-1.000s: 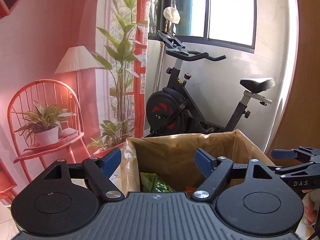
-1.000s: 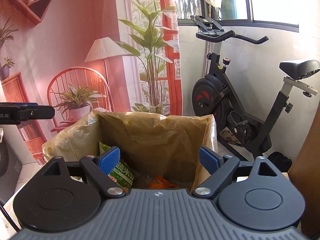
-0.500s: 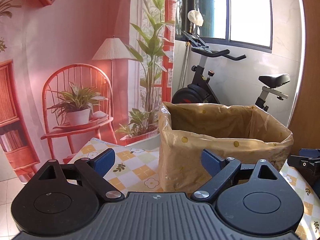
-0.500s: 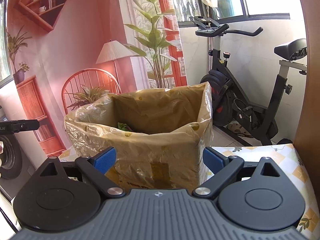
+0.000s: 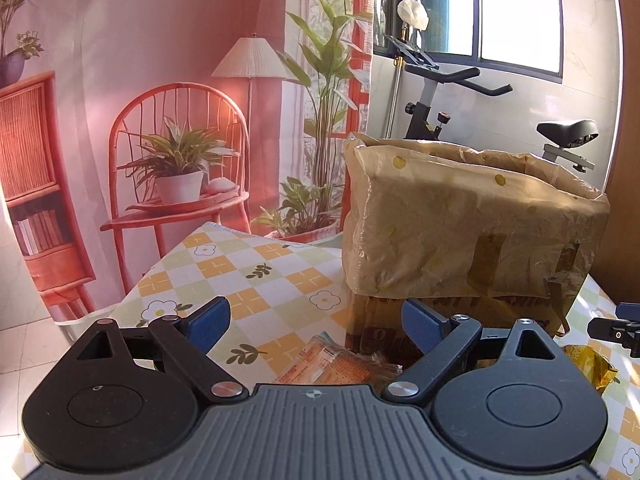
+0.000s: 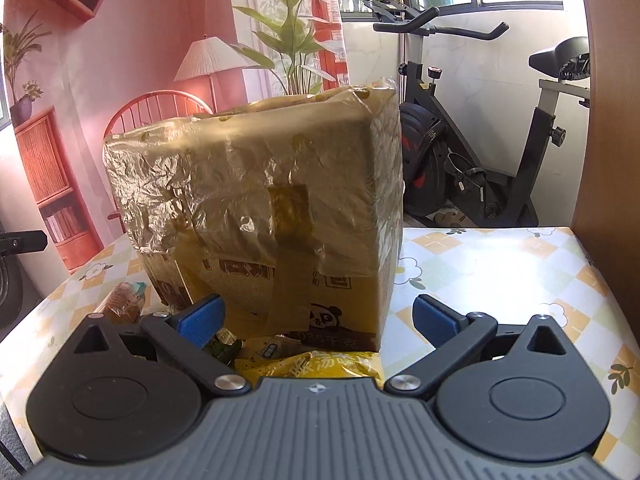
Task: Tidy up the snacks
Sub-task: 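Withdraw both tools from the box and lower them to the snack pile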
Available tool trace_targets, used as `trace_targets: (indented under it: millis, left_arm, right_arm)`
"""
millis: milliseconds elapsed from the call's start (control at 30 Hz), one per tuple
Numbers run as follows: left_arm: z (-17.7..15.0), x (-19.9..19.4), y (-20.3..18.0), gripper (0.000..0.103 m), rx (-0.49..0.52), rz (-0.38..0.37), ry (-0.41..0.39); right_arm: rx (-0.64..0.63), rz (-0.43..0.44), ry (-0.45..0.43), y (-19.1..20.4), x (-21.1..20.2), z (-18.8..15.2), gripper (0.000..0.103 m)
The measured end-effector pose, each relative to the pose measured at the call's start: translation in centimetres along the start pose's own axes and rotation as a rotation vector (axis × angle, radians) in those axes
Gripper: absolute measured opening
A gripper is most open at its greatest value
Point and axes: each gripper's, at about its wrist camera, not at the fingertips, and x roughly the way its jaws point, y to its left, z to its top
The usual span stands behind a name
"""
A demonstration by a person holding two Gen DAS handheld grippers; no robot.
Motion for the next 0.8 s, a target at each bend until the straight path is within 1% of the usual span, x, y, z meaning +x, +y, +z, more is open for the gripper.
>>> trace_targets:
  millis: [67,133,267,400,667,800]
  left_arm:
    - [-0.5,0.1,0.4,0.094,-0.013,0.000,0.021]
    - [-0.9,0.2,0.7,0.094,-0.022,0.006,0.026]
    - [-1.3,0.4,1.4,0.094,-0.051,0.004,0.038]
    - [-1.7,0.6,1.7,0.094,-0.072,-0.004,0.063]
    - [-1.2,0.2,1.9,0.093,-0.117,-0.001,0.090]
    - [-0.7,-1.4,1.9,0.093,-0.124,0.003,0.078]
  right_arm:
    - [-0.010,0.000,0.013,0.1,0.0,-0.8,0.102]
    - [0.017,0.005,0.016,-0.3,0.0,-1.4,0.102]
    - [0.054,-0.013,0.024,-1.1,0.0,-1.8,0.102]
    - [0.040,-0.021,0.041,-1.2,0.0,-1.9,0.102]
    - [0.039,-0.017,0.040,-0.9,-0.5,-1.8,0.102]
    - [0.026,-0.004,0.035,-0.6,-1.5,-1.7,0.102]
